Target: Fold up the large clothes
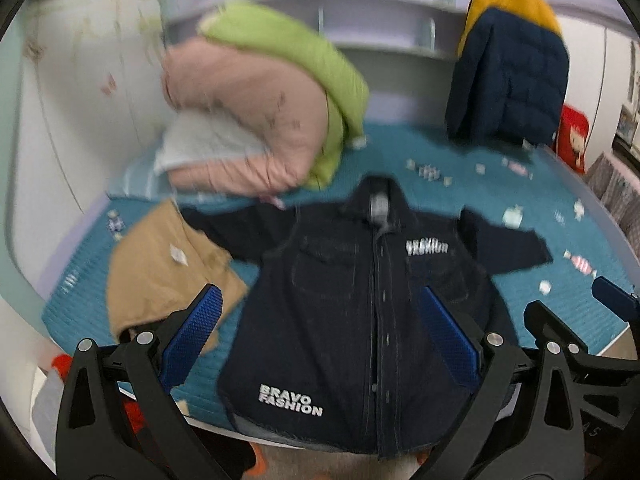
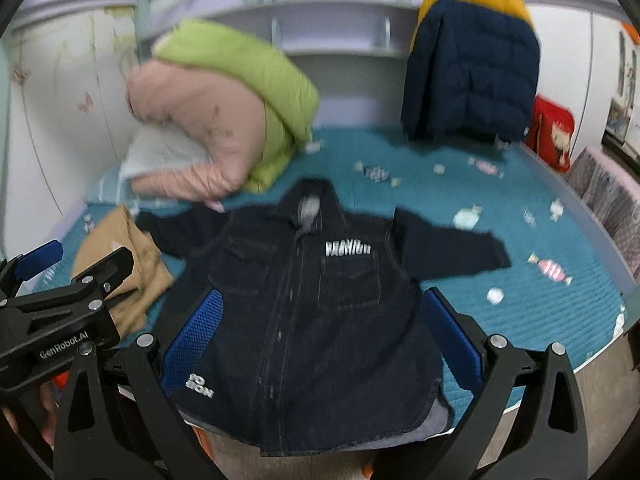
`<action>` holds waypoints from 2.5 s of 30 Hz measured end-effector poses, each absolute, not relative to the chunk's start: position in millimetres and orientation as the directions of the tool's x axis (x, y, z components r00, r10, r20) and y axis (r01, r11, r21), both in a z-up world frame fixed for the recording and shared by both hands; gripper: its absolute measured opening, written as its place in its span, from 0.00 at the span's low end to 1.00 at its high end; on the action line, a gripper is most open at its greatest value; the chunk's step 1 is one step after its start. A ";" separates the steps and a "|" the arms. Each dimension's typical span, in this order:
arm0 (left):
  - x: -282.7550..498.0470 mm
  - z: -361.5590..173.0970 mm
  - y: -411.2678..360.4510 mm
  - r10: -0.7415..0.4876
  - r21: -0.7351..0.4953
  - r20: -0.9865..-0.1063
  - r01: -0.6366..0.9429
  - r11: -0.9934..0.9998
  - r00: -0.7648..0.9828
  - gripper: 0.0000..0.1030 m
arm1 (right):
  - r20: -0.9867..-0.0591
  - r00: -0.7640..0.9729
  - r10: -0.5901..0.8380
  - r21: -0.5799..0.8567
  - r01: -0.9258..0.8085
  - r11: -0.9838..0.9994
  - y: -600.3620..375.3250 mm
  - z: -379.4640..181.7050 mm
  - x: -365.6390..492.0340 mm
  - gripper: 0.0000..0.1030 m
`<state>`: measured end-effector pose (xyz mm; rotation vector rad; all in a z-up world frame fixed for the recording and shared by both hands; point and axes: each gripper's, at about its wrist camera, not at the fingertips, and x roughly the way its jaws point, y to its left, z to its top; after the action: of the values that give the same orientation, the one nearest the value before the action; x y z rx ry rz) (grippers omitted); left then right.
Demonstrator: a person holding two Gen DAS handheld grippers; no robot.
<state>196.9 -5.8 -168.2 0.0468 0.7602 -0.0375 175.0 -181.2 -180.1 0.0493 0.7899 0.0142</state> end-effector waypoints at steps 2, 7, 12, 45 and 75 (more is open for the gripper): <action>218.8 -193.6 -2.6 0.010 0.050 -0.725 0.038 0.998 0.689 0.95 | -0.741 0.670 0.035 0.051 0.005 0.999 -181.3 -201.0 191.3 0.93; 276.9 -249.5 15.3 0.050 0.073 -0.796 0.013 0.997 0.603 0.95 | -0.799 0.600 0.040 0.057 0.009 0.998 -180.4 -251.4 234.5 0.93; 353.7 -278.1 62.4 -0.033 -0.051 -0.842 -0.018 0.999 0.538 0.95 | -0.833 0.552 0.044 0.050 -0.004 0.999 -175.3 -293.0 284.4 0.93; 658.7 -429.6 319.1 0.157 0.098 -0.983 -0.438 0.894 0.100 0.95 | -0.841 0.525 0.132 0.084 -0.115 0.990 -95.9 -396.2 444.6 0.93; 537.2 -200.0 165.3 -0.157 -0.242 -0.743 -0.042 0.969 0.651 0.13 | -0.705 0.355 0.613 0.616 -0.120 0.778 -58.9 -417.7 498.5 0.15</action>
<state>537.2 165.3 -200.0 -0.2475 0.8618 -0.0664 498.5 -58.9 -417.7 0.5128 1.1160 0.5016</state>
